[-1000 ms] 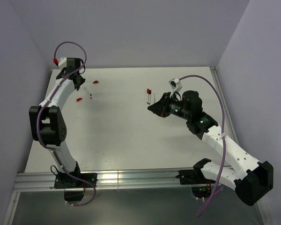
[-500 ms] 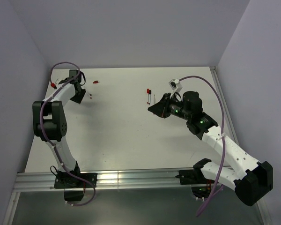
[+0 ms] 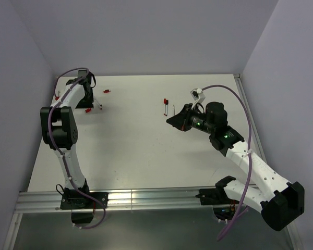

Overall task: Insert the pens into the pen caps
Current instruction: Insert the pen cap onto the pen.

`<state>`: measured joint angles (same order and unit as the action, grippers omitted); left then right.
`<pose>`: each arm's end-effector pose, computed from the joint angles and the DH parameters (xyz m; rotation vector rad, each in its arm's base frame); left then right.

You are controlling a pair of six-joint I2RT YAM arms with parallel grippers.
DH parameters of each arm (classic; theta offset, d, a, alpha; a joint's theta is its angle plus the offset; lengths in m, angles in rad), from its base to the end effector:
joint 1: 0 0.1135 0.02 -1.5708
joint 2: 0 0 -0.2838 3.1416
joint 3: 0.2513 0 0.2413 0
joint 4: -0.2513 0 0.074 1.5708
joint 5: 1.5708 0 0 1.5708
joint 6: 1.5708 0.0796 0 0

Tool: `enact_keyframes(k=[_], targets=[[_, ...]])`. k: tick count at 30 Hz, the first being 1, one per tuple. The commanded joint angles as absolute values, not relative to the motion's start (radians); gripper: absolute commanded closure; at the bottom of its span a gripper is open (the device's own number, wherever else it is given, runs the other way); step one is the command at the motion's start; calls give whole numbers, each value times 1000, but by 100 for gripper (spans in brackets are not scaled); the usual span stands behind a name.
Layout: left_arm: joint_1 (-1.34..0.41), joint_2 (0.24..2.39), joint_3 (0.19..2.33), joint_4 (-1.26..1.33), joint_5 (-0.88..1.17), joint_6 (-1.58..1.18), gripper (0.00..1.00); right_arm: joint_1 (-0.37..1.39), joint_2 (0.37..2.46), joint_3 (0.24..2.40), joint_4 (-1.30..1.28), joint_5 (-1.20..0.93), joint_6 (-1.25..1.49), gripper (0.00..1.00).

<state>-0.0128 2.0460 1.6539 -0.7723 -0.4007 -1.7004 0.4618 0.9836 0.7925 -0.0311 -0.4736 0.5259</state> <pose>0.4473 0.0253 0.1967 -1.9977 1.6326 -0.0585 0.2031 0.1416 0.3324 -0.3021 1.8903 1.1115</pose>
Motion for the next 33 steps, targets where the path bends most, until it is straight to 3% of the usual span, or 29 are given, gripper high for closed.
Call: enact_keyframes(k=[1, 13, 33], targets=[[-15, 2086, 1726, -877, -446, -1836, 42, 451, 963, 792, 9, -494, 514, 100], [-12, 2080, 1646, -864, -465, -1997, 42, 440, 962, 785, 14, -508, 517, 100], [48, 2167, 1749, -920, -427, -1996, 45, 433, 982, 790, 18, -512, 525, 100]])
